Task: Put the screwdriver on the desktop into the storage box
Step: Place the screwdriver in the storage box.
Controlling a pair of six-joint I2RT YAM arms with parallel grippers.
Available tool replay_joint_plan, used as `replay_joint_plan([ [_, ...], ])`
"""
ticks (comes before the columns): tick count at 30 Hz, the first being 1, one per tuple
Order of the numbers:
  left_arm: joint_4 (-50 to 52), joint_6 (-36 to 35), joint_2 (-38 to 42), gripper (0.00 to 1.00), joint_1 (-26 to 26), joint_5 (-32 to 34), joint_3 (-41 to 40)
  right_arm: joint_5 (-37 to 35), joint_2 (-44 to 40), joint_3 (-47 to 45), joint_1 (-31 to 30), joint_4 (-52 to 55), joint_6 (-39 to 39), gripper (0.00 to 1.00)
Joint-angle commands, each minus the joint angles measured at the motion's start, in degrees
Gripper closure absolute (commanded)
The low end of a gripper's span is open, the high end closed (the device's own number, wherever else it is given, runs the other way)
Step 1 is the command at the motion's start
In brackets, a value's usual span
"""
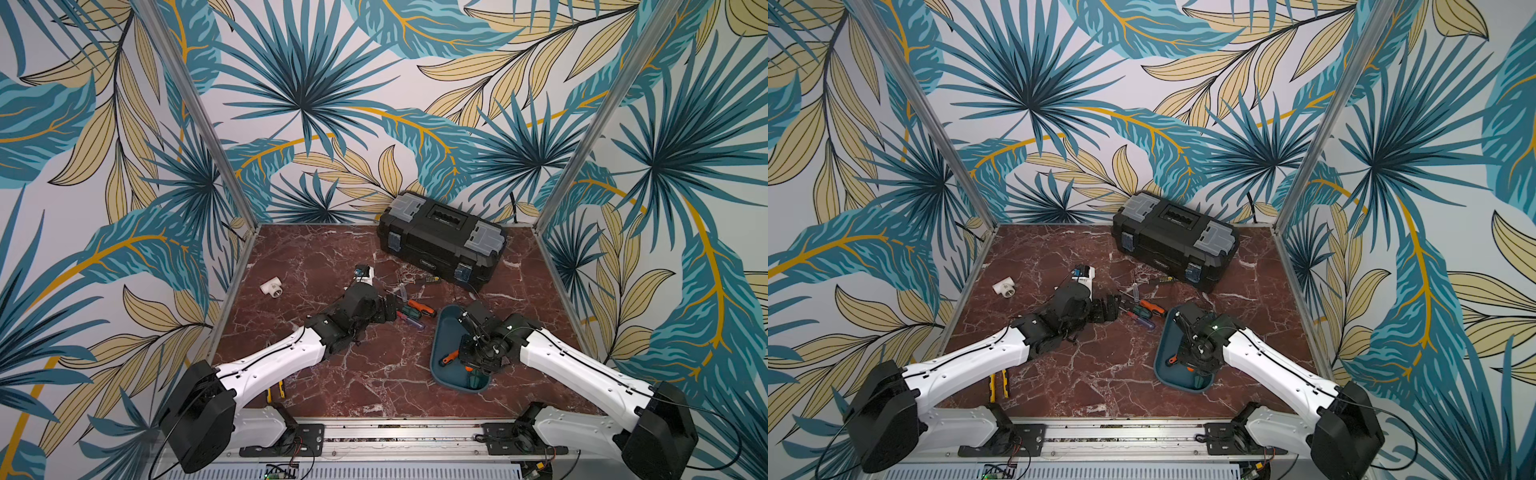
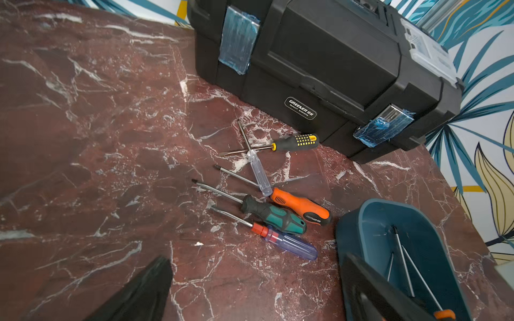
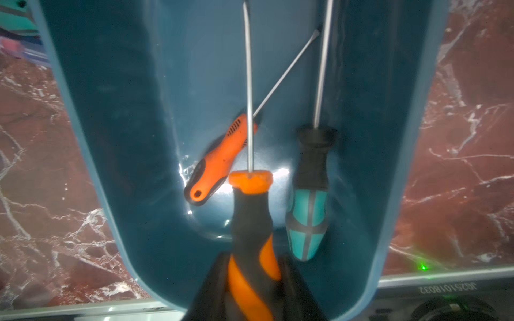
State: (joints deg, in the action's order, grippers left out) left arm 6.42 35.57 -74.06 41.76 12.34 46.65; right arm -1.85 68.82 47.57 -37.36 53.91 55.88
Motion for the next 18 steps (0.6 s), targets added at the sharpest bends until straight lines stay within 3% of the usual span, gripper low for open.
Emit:
replay_joint_plan([
  [1, 1.8, 3.1, -0.1, 0.00, -0.5, -1.3, 1.9, -1.1, 2.2, 0.6, -0.8, -0.9, -0.7, 0.92],
  [5, 2.2, 3.9, -0.5, 0.00, -0.7, -1.2, 2.1, -1.1, 3.9, 0.7, -1.1, -1.4, -1.5, 0.86],
  [12, 3.0, 5.2, -0.8, 0.00, -0.8, -0.8, 2.4, -0.7, 5.2, 1.1, -1.1, -2.0, -3.4, 0.52],
  [18, 5.6, 6.7, -0.6, 0.00, -0.9, -1.3, 2.8, -0.2, 5.7, 1.4, -1.1, -2.6, -4.6, 0.43],
])
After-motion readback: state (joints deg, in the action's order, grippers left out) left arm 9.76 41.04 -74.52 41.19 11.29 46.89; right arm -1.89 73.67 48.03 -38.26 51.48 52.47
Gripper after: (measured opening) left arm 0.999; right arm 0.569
